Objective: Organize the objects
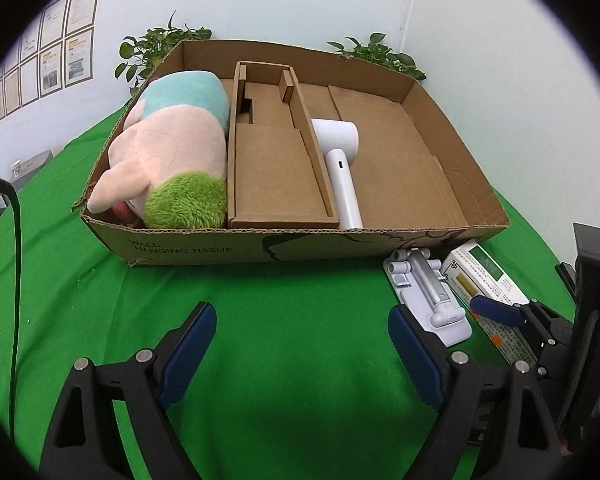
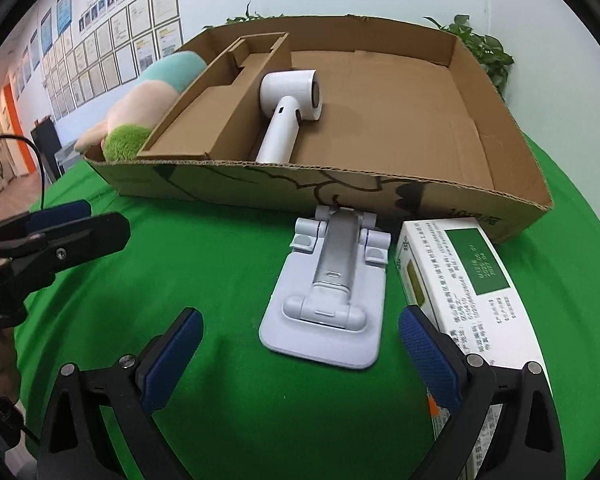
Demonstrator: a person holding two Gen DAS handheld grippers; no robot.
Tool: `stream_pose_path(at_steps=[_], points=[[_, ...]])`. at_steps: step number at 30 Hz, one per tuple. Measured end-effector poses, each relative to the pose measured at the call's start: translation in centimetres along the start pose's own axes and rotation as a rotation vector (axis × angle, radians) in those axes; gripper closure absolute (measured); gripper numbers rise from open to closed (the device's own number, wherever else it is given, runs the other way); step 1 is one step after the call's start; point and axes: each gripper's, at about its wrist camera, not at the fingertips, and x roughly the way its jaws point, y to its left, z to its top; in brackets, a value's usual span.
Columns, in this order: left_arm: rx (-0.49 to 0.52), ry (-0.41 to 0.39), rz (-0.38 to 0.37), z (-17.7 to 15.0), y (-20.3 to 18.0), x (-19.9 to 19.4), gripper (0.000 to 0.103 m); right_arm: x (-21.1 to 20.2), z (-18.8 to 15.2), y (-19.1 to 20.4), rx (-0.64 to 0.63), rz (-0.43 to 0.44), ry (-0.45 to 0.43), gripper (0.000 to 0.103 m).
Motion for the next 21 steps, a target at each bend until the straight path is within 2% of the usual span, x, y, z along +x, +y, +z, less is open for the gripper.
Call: stream_pose_path(at_steps=[2, 6, 11, 15, 19, 21], points=[[-0.008, 0.004, 0.009, 0.0, 0.3, 0.1, 0.016, 0.6, 0.3, -0.1, -0.004, -0.026, 0.016, 0.013], [-0.017, 0.012, 0.029, -0.2, 0.8, 0.3, 0.016, 1.6, 0.5, -0.1, -0.018, -0.070, 0.047, 0.034], [-0.037, 0.012, 0.038, -0.2, 1.2, 0.3, 0.016, 1.4, 0.1, 0.1, -0.027, -0.064, 0.047, 0.035], [-0.048, 0.032, 0.004, -0.4, 1.3, 0.4, 0.016, 0.3, -0.9, 0.8, -0.045, -0.004, 0.056, 0.035], [-0.085, 0.089, -0.099, -0.8, 1.2, 1.3, 0.016, -1.4, -2.5, 1.9, -0.050, 0.075, 0.066, 0.035], [-0.110, 0.129, -0.155, -1.1, 1.0, 1.9, 0.016, -2.1, -3.1, 2.1, -0.040, 0.110, 0.064, 0.029]])
